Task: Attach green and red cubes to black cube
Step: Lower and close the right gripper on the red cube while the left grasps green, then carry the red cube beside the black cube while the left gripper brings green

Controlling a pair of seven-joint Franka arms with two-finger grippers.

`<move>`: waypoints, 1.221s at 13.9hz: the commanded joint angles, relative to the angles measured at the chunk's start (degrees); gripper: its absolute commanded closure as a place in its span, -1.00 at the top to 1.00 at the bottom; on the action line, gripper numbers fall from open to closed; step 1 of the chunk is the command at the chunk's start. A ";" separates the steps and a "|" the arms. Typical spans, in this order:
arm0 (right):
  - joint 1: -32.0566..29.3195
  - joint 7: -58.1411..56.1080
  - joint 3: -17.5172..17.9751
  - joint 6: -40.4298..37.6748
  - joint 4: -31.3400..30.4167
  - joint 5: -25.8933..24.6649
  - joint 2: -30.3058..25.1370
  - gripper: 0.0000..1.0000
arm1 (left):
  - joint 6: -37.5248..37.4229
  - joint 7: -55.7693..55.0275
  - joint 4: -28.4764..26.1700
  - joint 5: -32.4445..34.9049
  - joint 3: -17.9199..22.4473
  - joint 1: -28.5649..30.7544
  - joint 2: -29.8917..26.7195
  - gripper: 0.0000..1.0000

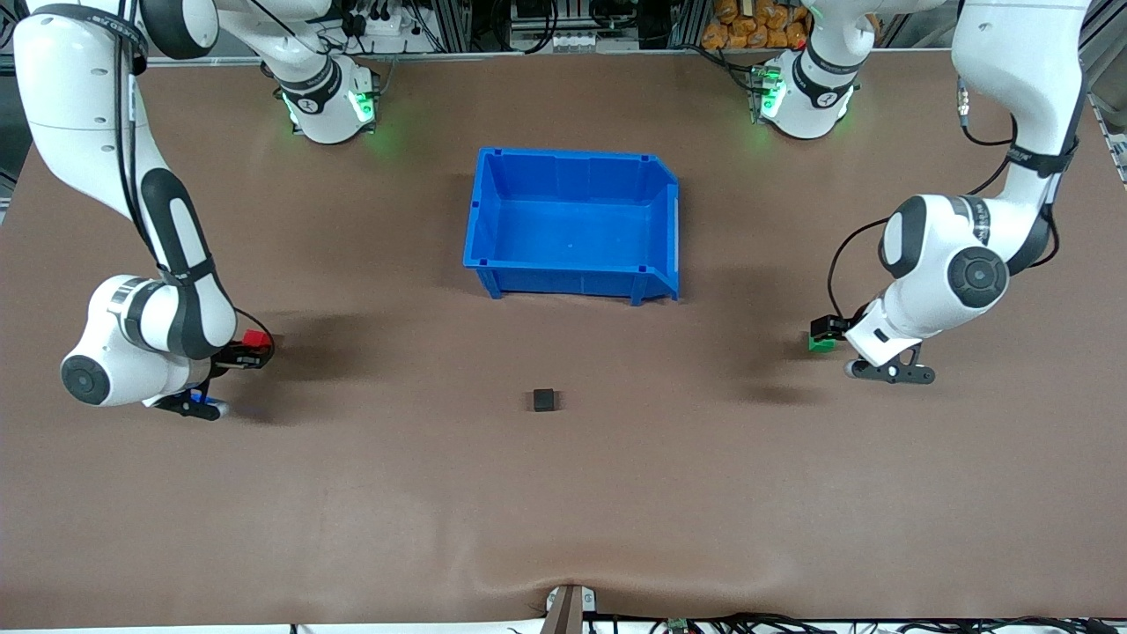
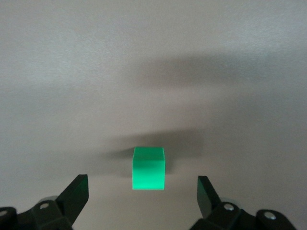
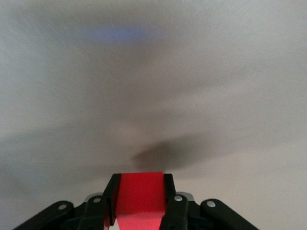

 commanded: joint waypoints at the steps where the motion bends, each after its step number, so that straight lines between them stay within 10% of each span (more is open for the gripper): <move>1: 3.17 12.07 0.00 -7.93 6.92 1.53 -0.40 -1.00 | 3.06 -0.39 -0.15 -0.11 -0.06 -0.07 2.96 1.00; 8: 11.51 42.38 0.09 -5.78 10.62 27.27 1.26 -1.00 | 4.82 -0.65 0.55 -0.11 -0.06 -0.33 6.13 0.97; 10: 14.94 52.67 0.09 0.00 11.07 29.40 2.14 -1.00 | 4.73 -0.74 0.46 -0.11 -0.06 -0.07 6.13 0.63; 13: 20.66 65.08 0.09 8.45 11.42 29.40 4.33 -1.00 | 4.73 -1.09 0.38 -0.11 0.03 -0.07 6.22 -1.00; 17: 27.16 78.27 0.26 15.40 15.89 29.40 9.69 -1.00 | 4.56 -1.27 0.38 -0.11 0.03 -0.16 6.22 -1.00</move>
